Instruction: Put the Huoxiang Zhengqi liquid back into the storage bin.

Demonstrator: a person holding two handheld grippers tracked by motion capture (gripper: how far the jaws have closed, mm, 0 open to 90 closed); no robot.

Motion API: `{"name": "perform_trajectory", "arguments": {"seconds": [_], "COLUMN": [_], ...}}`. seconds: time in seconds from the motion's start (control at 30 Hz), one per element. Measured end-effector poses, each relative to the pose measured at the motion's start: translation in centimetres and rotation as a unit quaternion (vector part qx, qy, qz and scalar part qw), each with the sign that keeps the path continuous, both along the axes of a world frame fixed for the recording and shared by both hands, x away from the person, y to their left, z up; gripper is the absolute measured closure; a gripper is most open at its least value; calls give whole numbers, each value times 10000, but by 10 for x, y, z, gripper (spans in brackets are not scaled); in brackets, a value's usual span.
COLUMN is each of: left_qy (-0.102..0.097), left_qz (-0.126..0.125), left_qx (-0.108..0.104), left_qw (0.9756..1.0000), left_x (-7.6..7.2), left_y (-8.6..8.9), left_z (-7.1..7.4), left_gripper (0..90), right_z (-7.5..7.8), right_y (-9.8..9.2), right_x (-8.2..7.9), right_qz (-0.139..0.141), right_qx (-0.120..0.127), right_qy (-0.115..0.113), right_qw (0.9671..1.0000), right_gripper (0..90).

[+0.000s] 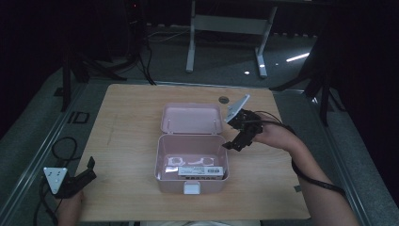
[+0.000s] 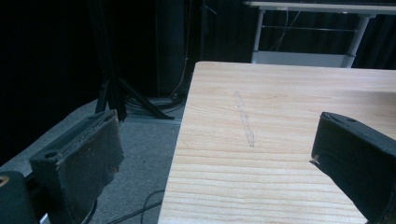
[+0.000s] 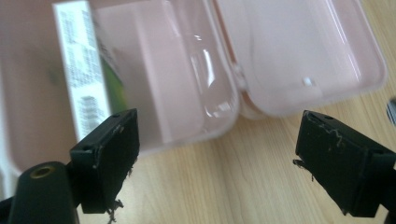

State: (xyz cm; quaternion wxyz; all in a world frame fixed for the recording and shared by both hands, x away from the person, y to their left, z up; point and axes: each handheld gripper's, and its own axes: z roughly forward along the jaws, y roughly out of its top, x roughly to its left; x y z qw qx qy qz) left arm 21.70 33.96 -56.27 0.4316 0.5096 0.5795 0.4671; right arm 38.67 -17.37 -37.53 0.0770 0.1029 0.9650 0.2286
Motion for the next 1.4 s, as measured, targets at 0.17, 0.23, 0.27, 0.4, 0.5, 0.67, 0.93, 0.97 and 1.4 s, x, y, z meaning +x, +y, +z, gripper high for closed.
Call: {"name": "perform_trajectory", "arguments": {"seconds": [0.17,0.23,0.27,0.4,0.5,0.67,0.93,0.97,1.4], "left_qy": [3,17,33,22,19,28,21,16,24], "left_qz": [-3,-5,-14,-1,-3,-3,-2,-4,-3], "left_qx": [11,8,1,14,25,14,6,5,11], "left_qw": [10000,10000,10000,10000,10000,10000,10000,10000,10000], "left_x": [0,0,0,1,1,1,0,0,1], "left_y": [0,0,0,0,-1,-1,0,0,0], "left_z": [0,0,0,0,0,0,0,0,0], "left_gripper": [21,21,21,21,21,21,21,21,21], "right_z": [-21,-29,-34,-57,-76,-103,-138,-141,-156], "right_y": [-33,-47,-53,-74,-84,-98,-109,-110,-134], "right_x": [7,9,10,12,11,8,-1,-2,-17], "right_qz": [-312,-548,-666,-1060,-1315,-1729,-2274,-2366,-3380], "right_qx": [398,628,730,896,1025,1434,1671,1712,2101], "right_qy": [-39,-43,-42,-61,-192,-259,-450,-486,-1066], "right_qw": [9987,9965,9951,9903,9858,9741,9583,9552,9112], "right_gripper": [131,131,131,130,131,130,119,119,119]}}
